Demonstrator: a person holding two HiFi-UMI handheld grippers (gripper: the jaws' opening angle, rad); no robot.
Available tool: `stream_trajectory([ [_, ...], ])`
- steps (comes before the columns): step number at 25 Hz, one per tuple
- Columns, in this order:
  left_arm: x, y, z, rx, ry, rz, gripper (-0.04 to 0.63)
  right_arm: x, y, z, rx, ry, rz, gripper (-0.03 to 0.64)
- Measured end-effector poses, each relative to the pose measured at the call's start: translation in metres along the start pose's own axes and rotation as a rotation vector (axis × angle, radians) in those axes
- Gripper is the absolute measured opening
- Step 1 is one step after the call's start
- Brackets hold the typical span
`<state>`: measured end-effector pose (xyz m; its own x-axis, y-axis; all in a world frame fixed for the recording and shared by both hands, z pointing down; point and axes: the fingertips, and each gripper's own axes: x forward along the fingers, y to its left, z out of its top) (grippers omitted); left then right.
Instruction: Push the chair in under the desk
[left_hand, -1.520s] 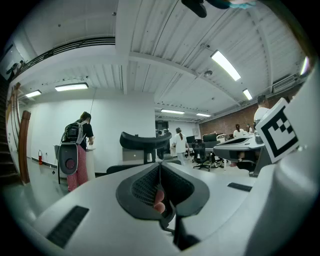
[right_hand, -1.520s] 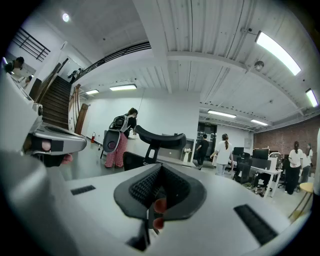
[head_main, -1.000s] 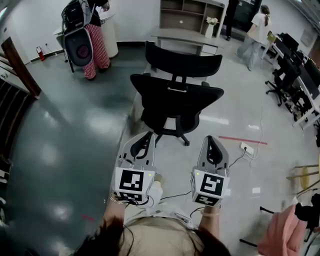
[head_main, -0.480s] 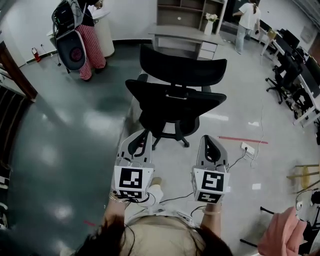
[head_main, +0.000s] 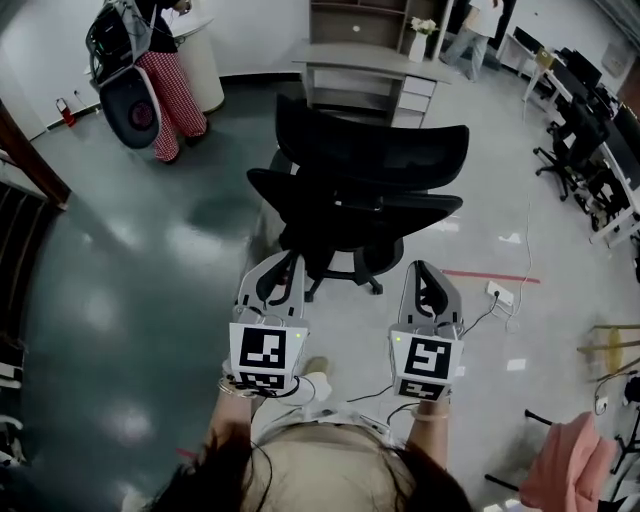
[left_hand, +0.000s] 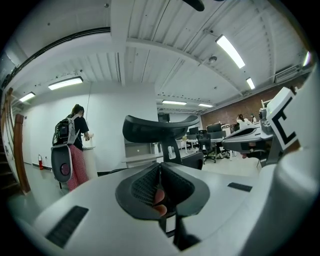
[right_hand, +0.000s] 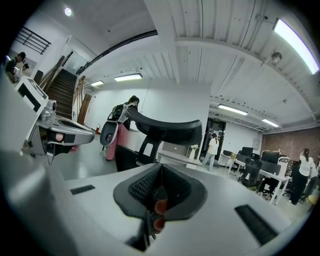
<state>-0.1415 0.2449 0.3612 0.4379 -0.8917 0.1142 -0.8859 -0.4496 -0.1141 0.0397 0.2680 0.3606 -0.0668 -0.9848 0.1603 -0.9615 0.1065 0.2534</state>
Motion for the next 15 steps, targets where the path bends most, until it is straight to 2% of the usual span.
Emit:
stream_trajectory([
  [8, 0.028, 0.015, 0.003, 0.081, 0.02, -0.052, 0.02, 0.03, -0.002, 0.014, -0.015, 0.01, -0.005, 0.028],
  [15, 0.046, 0.023, 0.003, 0.103, 0.034, -0.11, 0.02, 0.047, 0.002, 0.016, -0.039, 0.054, -0.017, 0.028],
])
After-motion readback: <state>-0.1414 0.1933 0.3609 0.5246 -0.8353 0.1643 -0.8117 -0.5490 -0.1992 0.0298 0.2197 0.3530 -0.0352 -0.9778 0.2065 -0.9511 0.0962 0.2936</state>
